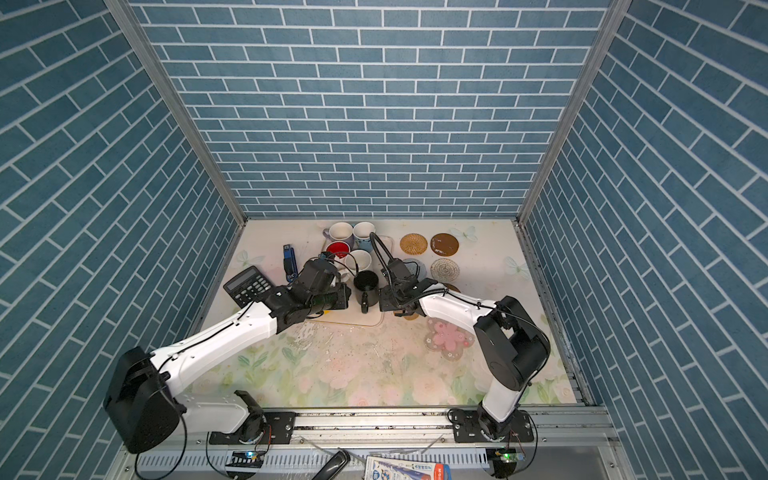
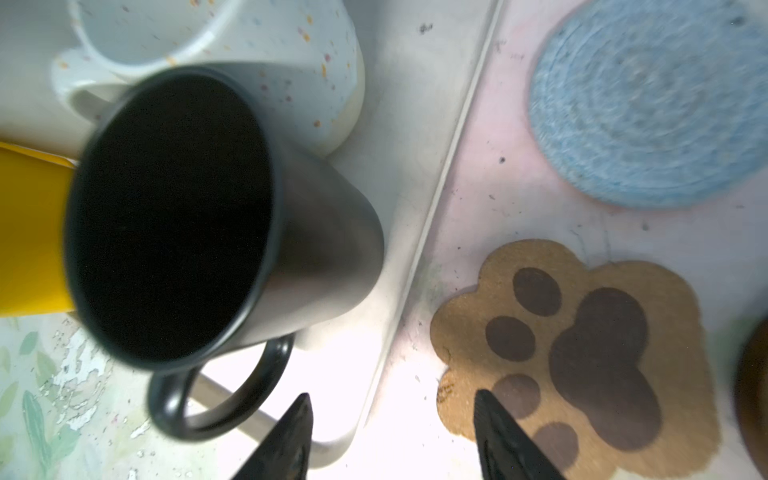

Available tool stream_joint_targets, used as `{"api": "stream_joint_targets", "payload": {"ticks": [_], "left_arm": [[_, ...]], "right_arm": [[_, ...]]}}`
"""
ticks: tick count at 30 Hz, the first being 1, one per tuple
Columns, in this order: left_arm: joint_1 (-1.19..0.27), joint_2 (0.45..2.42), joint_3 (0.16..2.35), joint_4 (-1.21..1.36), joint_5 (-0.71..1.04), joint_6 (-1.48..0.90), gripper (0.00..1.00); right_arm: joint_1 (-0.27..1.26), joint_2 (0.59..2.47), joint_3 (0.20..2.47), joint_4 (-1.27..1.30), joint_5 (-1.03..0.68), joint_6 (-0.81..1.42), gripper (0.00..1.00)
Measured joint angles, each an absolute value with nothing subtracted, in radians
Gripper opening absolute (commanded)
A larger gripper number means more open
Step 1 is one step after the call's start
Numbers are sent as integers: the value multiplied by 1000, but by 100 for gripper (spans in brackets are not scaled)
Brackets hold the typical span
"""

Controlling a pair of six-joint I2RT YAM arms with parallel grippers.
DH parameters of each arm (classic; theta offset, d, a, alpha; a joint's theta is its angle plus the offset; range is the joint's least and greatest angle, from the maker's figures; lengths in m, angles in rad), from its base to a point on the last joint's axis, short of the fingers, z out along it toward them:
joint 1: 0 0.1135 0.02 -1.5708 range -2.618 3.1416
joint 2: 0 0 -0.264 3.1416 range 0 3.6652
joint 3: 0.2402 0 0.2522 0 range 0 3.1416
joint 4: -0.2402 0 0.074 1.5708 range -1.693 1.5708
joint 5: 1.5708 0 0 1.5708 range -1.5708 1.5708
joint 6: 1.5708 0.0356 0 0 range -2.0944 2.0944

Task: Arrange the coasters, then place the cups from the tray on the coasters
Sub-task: 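Close the right gripper on the black mug's rim and lift it off the tray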

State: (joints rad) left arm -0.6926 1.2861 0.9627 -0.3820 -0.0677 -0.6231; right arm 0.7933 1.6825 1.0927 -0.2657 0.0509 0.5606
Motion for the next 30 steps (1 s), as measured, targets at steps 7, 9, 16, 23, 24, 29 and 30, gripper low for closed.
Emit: {"api": "stream_joint_targets", "payload": {"ticks": [7,9,16,23,24,29,30], "left_arm": [[-692,1123,865,-431,-104,-617,53],[-691,1092,852,-445,-112,-612,54],[-679,991,810,-469,-115,-601,56],[-664,957,760,-470,-103,-591,56],[-662,957,754,-470,-99,-591,56],[-656,957,741,-470,-85,-590,56],[-656,957,741,-470,-84,-590,56]], "right_arm": [[888,1672,1160,-331,146,616,60],[907,1672,1172,-331,168,639,63],[942,1768,1263,-343,221,741,66],[945,1885,1347,-382,243,802,60],[945,1891,1351,-386,247,808,56],[945,1912,1367,-419,267,813,46],[945,1915,1369,-422,270,812,44]]}}
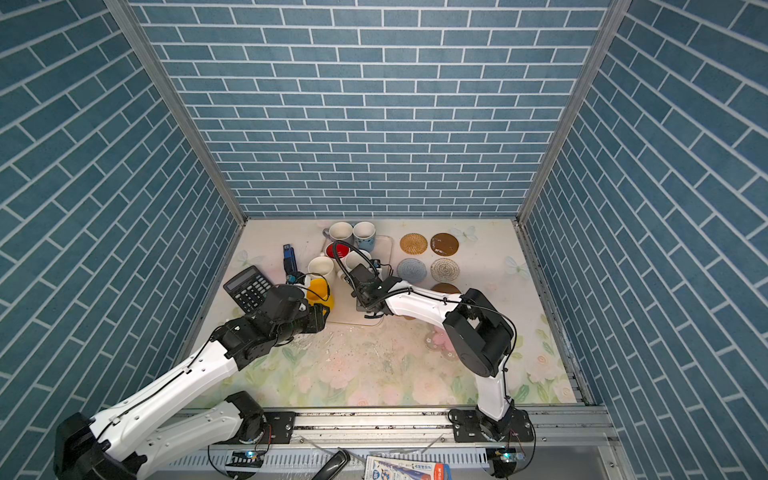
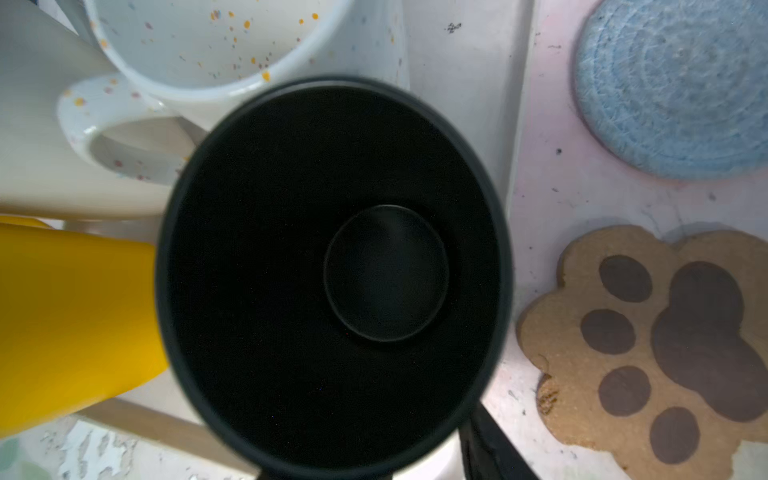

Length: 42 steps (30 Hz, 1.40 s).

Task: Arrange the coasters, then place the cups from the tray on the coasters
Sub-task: 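Close the right gripper on the black mug's rim and lift it off the tray, then carry the black mug with the right gripper onto the woven rattan coaster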

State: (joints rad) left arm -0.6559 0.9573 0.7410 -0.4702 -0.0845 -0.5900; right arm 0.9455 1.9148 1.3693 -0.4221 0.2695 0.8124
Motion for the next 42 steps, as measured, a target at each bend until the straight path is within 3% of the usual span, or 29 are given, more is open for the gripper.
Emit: {"api": "stream_joint_targets", "payload": {"ticks": [6,8,15,30,42], "left_arm": [[-648,961,741,-470,-74,-587,56],[-646,971,741,-469,-69,-585,52],[-623,1040,741,-447,-49,-567,43],[-619,995,741,-462,-40,-582,38],[-619,967,838,-571,-67,-582,34]], "right_arm": [[941,1936,1391,-460,270,781,31],[940,1948,1406,-471,264,758,27],[930,1980,1449,-503,239,697,0],[924,1961,1440,-524,210,593,0],[923,1786,1417,-582,225,516,0]]}}
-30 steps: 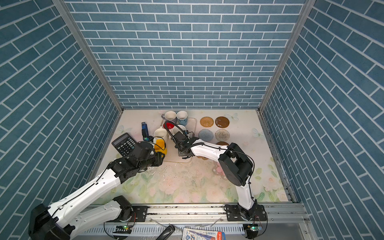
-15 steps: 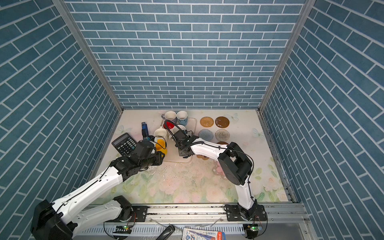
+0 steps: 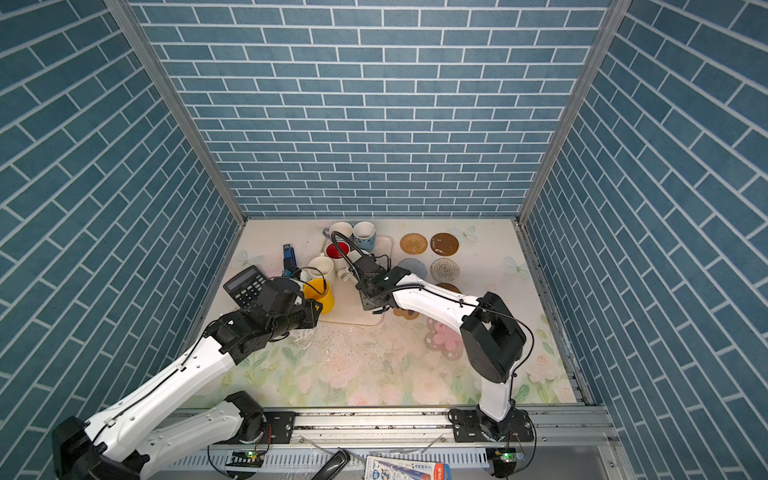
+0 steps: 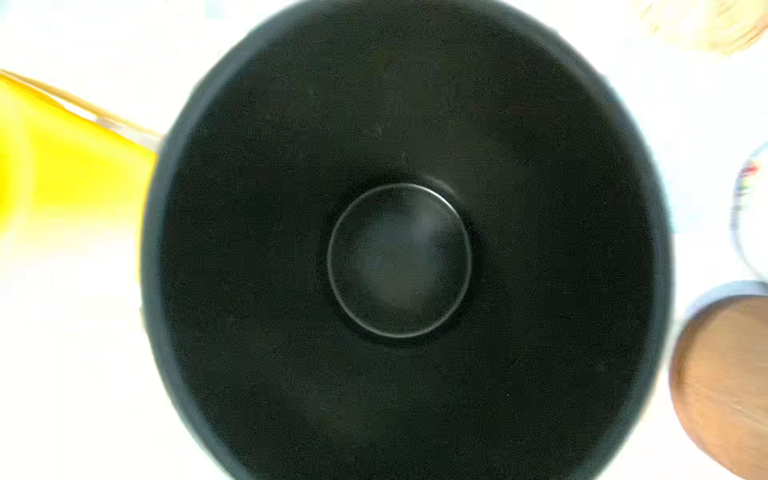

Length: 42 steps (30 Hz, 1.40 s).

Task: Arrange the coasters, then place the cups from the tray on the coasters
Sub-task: 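Carry the black mug with the right gripper onto the woven rattan coaster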

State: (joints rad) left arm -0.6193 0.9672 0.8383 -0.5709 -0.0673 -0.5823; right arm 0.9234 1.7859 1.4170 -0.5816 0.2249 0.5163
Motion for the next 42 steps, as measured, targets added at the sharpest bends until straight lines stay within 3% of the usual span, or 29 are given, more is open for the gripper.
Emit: {"api": "stream_joint_targets", "payload": {"ticks": [9,22,32,42], "left_arm": [[-619,1017,921,-588,-71,-563,34],[-612,1363,1127,-473,-66,-506,34],[-554,1664,1353,-327,-13,-466,34],[-500,1861,1528,-202,-34,-410,34]], "right_arm": [[875,1623,1352,-588,249,492,0],[583,1586,1304,-559,134,383,0],[445,1824,1401,-505,43,308,0],[421,2063,1694,-498,38,217,0]]}}
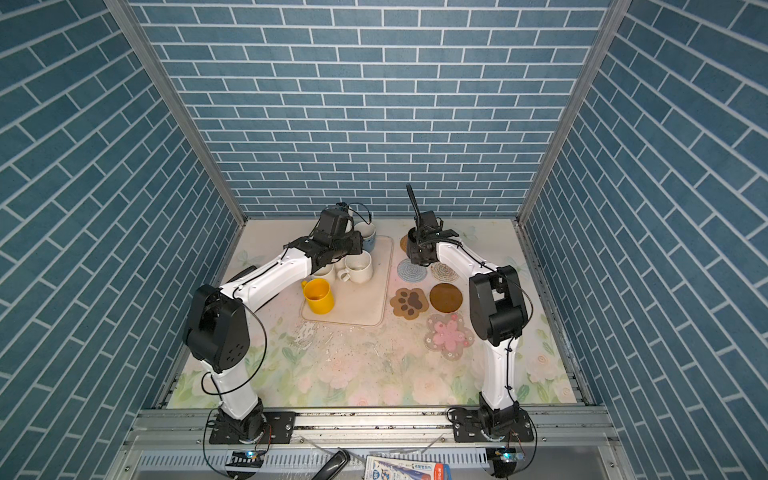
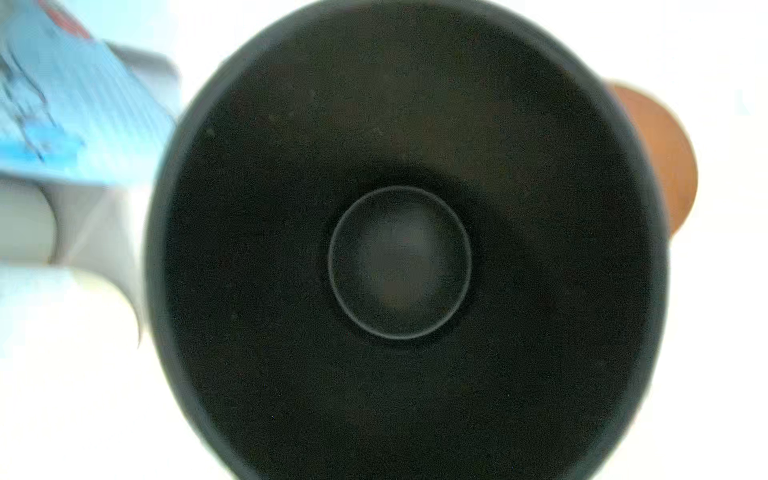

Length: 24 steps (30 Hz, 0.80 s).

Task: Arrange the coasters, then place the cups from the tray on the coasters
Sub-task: 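Carry the black mug with the right gripper onto the woven rattan coaster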

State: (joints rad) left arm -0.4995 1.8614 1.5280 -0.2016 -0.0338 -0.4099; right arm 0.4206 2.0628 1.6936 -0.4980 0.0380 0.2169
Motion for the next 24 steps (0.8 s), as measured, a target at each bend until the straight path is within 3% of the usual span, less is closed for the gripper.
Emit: {"api": "stream_joint_targets", "payload": {"ticks": [9,24], "left_arm": [[-480,1943,1552,-152,-43,-358,35],[-480,1934,1499,-106,-70,-319,35]], "right_arm": [[402,2258,2001,-518,40,191,0],[387,2353,2021,-538,39,177,0]]}}
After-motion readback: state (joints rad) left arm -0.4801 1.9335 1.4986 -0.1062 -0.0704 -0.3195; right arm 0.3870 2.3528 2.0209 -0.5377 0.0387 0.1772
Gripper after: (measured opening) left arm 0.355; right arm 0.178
